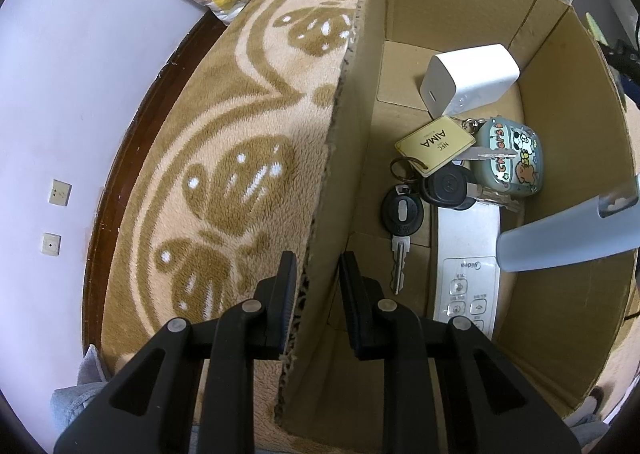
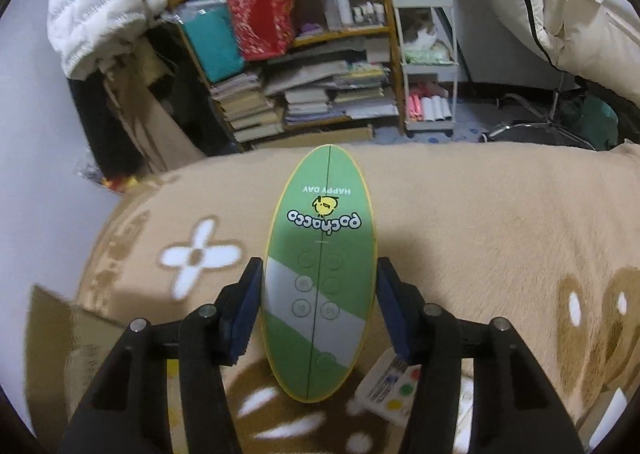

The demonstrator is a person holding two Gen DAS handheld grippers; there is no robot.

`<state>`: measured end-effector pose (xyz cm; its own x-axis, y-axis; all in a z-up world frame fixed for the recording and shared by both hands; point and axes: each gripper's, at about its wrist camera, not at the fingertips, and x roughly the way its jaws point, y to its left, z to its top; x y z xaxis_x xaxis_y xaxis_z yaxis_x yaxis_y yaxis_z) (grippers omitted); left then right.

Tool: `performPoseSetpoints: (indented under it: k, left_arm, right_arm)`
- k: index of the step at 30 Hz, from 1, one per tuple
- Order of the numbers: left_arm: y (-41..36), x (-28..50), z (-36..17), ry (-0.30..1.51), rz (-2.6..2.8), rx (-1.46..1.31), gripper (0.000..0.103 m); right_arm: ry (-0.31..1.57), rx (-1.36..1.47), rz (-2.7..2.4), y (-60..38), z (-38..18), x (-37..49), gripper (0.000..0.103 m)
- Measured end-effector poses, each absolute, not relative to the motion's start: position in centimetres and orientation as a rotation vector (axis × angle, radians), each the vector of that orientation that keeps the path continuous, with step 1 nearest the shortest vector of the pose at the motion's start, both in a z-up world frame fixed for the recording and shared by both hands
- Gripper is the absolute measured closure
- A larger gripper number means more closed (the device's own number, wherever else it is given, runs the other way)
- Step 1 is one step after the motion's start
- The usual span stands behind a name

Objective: Organize rigid objects
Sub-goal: 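Grasp the green Pochacco surfboard card with the right tool, then lower the green card into the box and open the right tool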

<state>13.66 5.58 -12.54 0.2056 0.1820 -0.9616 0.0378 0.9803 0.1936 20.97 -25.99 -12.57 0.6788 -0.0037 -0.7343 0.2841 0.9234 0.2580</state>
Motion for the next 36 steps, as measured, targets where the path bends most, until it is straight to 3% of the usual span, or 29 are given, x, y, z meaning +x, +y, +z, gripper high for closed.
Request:
performPoseSetpoints:
  k: [22,36]
  left_arm:
    - [5.1,13.5,-12.5,1.359,0.107,0.208,0.081]
    - [5.1,13.7,-12.6,1.359,0.107,0.218,0.081]
  right_arm:
    - [0.635,0.355,0.063,-18.6,-4.2,14.4,0.044]
    - [0.692,0.210,0.234,-11.6,-4.5,13.4,0.044]
